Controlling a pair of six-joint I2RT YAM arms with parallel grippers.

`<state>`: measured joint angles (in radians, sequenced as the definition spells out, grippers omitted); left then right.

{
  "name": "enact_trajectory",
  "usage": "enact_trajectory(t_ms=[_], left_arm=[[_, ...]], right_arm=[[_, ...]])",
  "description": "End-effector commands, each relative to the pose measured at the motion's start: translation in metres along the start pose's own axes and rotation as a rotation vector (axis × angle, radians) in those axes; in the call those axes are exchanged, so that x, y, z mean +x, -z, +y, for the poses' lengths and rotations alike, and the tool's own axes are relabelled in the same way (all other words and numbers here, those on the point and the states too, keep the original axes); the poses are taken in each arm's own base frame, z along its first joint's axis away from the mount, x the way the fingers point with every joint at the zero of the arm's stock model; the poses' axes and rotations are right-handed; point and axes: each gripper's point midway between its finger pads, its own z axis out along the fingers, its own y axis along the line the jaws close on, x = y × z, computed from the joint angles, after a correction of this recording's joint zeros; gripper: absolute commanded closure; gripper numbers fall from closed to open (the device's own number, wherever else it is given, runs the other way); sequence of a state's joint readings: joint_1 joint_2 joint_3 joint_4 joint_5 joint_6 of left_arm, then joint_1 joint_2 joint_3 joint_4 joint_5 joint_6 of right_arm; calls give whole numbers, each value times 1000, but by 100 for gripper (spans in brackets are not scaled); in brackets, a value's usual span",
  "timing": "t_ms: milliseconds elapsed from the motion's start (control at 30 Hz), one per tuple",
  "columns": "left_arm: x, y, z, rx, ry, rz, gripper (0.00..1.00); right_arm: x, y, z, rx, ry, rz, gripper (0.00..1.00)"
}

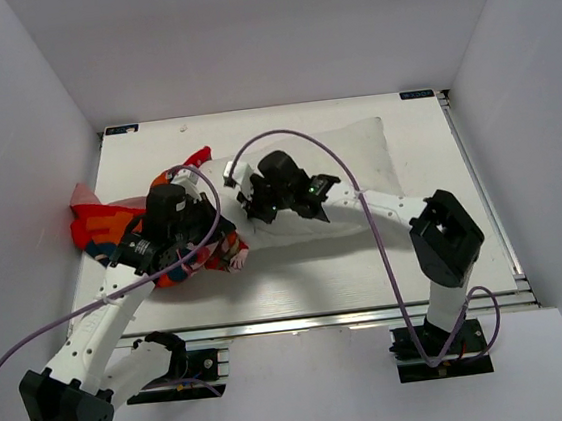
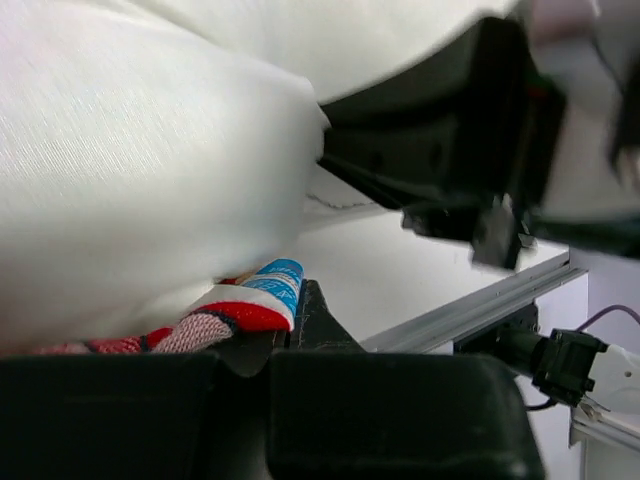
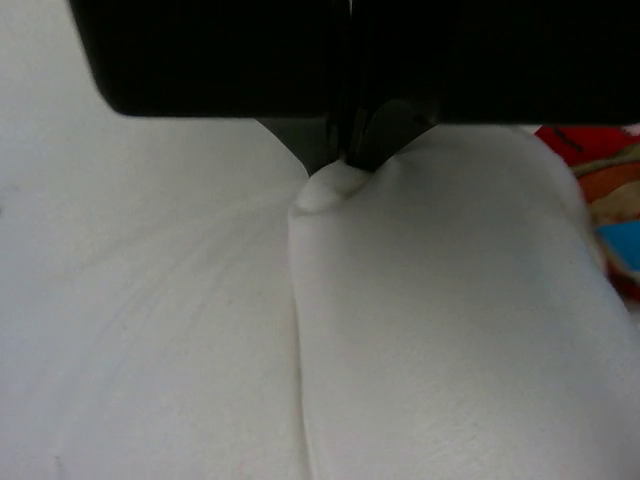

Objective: Put the pillow into the pillowcase

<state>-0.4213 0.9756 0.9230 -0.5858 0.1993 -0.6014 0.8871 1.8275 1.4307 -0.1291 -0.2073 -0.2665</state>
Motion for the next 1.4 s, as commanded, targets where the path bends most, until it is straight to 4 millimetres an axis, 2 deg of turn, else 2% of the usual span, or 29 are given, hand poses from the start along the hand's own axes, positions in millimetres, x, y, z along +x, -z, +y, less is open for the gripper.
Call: enact_trajectory(t_ms=[0, 100, 167, 200, 233, 267, 333, 367, 433, 467, 500, 533, 633, 667, 700, 733, 767, 800, 833, 867, 900, 967, 1000, 1033, 1100, 1133, 1200, 1233, 1367], left_arm=[[-20, 16, -34, 128, 36, -79, 100], [-35, 42, -67, 270, 66, -136, 100], [-45, 64, -99, 419, 61, -161, 100], [-45, 71, -110, 475, 92, -148, 100], [-39, 72, -114, 512, 106, -124, 100], [-33, 78, -124, 583, 97, -83, 100], [-15, 75, -129, 641, 143, 7, 100], [-14, 80, -139, 705, 132, 15, 100], [1, 94, -156, 786, 134, 80, 100], [4, 98, -162, 802, 125, 90, 100], [9, 102, -166, 813, 117, 105, 100], [14, 101, -162, 791, 128, 128, 100], [27, 75, -129, 608, 158, 130, 83], [51, 58, -101, 474, 203, 195, 67], [54, 41, -76, 342, 244, 164, 59], [69, 32, -54, 239, 284, 194, 53], [85, 21, -34, 167, 329, 215, 47], [89, 15, -23, 121, 356, 202, 43], [94, 13, -16, 94, 380, 203, 40], [95, 12, -12, 76, 409, 198, 37], [94, 15, -11, 72, 415, 180, 32], [90, 21, -2, 11, 423, 153, 25], [75, 33, -12, 31, 404, 112, 17], [74, 40, -6, -15, 399, 108, 16], [60, 55, -13, -18, 362, 80, 11], [48, 71, -22, -18, 348, 68, 10], [33, 87, -24, -49, 327, 31, 10], [23, 102, -29, -61, 325, 17, 10], [9, 120, -15, -198, 341, -33, 12]], right_arm=[[7, 4, 62, -180, 16, -21, 100], [34, -13, 56, -141, -32, 54, 100], [27, -21, 45, -114, -88, 54, 100], [31, -29, 40, -108, -125, 68, 100], [27, -32, 39, -111, -148, 68, 100], [7, -34, 36, -110, -174, 33, 100], [1, -43, 35, -111, -204, 30, 100], [-17, -44, 30, -96, -215, -2, 100], [-14, -54, 21, -64, -228, 14, 100], [-20, -56, 16, -47, -219, 3, 100], [-14, -61, 14, -35, -222, 15, 100], [-12, -62, 11, -24, -223, 22, 100], [2, -61, 15, -44, -253, 53, 100], [8, -56, 21, -61, -261, 67, 100], [13, -52, 25, -80, -266, 75, 100], [15, -47, 33, -117, -267, 74, 100], [7, -36, 36, -132, -251, 44, 100], [28, -31, 44, -159, -227, 76, 100], [30, -23, 51, -195, -202, 66, 100], [22, -7, 53, -206, -166, 30, 100], [43, -1, 55, -218, -155, 45, 94], [39, 22, 59, -270, -75, -12, 86], [55, 28, 57, -277, -74, 2, 78], [55, 34, 57, -289, -43, -13, 75], [55, 47, 52, -290, -21, -27, 68], [61, 51, 55, -308, -15, -21, 65], [58, 60, 53, -309, -5, -38, 60], [60, 63, 56, -319, 4, -43, 59], [36, 83, 58, -312, 43, -114, 53]])
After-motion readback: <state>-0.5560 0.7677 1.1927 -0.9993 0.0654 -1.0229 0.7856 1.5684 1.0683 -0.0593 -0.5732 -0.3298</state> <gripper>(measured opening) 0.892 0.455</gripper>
